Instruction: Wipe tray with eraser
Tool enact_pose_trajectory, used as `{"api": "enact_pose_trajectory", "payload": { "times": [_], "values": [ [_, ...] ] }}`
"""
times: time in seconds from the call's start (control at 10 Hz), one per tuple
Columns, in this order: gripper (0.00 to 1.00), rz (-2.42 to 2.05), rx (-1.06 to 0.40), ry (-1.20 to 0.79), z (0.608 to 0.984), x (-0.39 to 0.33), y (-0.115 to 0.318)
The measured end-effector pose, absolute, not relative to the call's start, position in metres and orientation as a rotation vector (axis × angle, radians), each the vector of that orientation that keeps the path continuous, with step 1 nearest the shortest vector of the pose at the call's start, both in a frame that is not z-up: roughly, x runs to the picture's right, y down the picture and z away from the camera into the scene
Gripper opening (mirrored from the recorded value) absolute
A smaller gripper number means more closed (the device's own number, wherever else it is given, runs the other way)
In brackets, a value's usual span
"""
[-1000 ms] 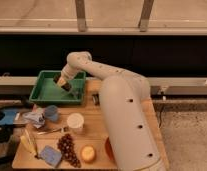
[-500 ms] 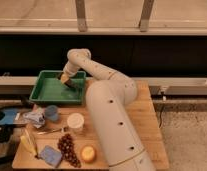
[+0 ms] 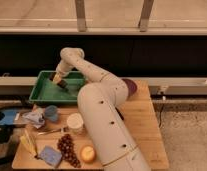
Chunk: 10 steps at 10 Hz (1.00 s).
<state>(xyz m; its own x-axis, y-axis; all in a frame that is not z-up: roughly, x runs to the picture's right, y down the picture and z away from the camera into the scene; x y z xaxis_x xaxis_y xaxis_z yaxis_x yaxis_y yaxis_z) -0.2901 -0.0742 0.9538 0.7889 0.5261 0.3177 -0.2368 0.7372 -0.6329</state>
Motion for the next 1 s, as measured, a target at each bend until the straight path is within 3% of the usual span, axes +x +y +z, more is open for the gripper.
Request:
{"api": "enact_pose_trajectory", "payload": {
  "times": [0.5, 1.0],
  "values": [
    [0.0, 0.402, -0.611, -0.446, 0.916, -0.272, -0.042],
    [0.0, 0.501, -0.54, -0.302, 0.931, -0.212, -0.063]
  ]
}}
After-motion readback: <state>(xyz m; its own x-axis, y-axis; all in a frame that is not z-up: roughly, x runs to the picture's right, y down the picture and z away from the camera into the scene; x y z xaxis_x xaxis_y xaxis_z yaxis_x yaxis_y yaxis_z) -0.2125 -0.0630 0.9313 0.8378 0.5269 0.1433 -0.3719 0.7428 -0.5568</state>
